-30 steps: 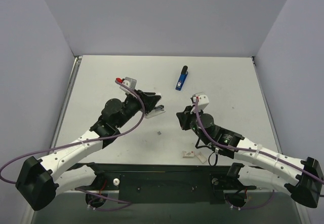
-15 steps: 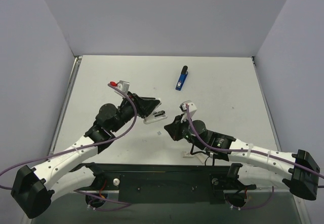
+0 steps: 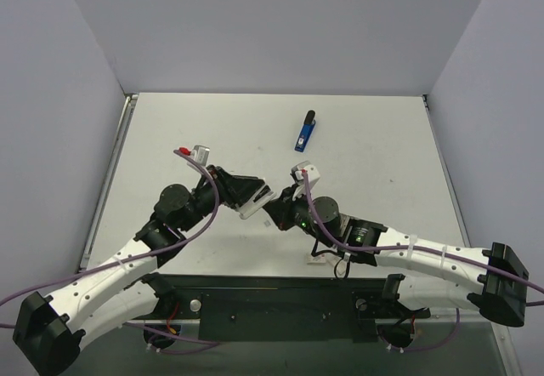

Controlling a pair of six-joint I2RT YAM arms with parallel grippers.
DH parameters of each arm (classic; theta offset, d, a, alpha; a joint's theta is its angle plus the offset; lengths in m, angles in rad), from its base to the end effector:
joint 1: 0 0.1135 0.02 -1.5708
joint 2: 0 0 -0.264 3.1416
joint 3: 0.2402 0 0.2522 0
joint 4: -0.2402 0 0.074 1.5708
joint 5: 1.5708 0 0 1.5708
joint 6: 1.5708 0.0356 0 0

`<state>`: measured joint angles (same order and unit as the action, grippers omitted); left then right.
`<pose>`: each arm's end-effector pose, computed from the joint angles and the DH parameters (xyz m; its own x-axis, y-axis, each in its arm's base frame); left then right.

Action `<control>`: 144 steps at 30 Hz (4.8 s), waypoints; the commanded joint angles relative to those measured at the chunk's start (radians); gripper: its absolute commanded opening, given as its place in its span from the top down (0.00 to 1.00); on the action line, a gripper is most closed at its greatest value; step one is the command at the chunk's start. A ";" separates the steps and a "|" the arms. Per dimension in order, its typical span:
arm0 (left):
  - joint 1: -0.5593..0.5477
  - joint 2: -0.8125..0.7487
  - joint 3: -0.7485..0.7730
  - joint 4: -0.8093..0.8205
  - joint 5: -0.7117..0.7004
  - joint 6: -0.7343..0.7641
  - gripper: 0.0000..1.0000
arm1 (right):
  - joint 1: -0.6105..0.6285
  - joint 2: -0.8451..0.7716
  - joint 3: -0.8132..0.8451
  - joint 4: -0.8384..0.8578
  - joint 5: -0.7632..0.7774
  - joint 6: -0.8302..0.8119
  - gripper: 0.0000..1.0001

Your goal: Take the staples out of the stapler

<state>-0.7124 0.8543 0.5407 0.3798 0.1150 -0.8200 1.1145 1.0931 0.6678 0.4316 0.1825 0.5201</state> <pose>0.1542 -0.1386 0.3013 -0.5040 -0.5244 -0.6863 0.5387 0.4302 -0.7244 0.1184 0.2265 0.3022 -0.3966 0.3012 -0.8672 -0.6980 0.5146 0.4980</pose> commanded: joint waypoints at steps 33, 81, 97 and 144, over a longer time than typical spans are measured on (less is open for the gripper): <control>-0.073 0.043 -0.068 0.060 0.469 -0.119 1.00 | -0.018 0.114 0.397 0.073 -0.173 -0.410 1.00; 0.048 0.672 0.461 0.110 -0.486 0.587 1.00 | -0.048 -0.361 -0.174 -0.350 0.126 0.037 0.55; 0.234 1.239 1.062 -0.149 -0.428 0.687 1.00 | -0.042 -0.403 -0.220 -0.363 0.106 0.041 0.51; 0.318 1.272 1.165 -0.453 -0.353 0.792 0.34 | -0.012 -0.294 -0.143 -0.428 0.104 0.069 0.42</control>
<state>-0.4019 2.2898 1.7390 -0.1104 -0.2314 -0.0380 1.0912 0.7910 0.4530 0.0322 0.2722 0.5957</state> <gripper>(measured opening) 0.637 0.575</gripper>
